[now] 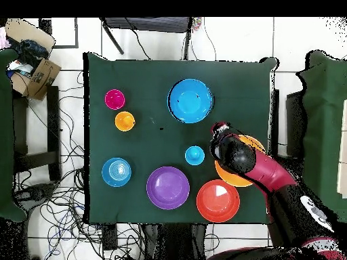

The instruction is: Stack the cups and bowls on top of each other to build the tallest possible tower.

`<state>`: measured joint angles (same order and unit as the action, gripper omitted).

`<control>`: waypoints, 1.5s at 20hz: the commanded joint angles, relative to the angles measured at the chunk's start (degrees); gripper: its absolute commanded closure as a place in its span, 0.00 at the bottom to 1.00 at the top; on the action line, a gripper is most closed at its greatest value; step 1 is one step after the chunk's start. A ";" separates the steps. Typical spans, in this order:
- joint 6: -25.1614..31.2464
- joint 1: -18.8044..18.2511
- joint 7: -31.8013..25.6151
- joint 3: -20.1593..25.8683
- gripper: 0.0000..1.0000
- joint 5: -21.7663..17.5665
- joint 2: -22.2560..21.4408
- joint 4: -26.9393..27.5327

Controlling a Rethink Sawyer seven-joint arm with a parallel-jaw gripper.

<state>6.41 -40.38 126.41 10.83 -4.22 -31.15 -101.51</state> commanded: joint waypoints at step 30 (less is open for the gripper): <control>6.07 7.98 1.40 -9.05 0.00 -2.28 -0.41 0.30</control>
<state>6.42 -34.42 126.41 2.03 -4.24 -33.15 -101.67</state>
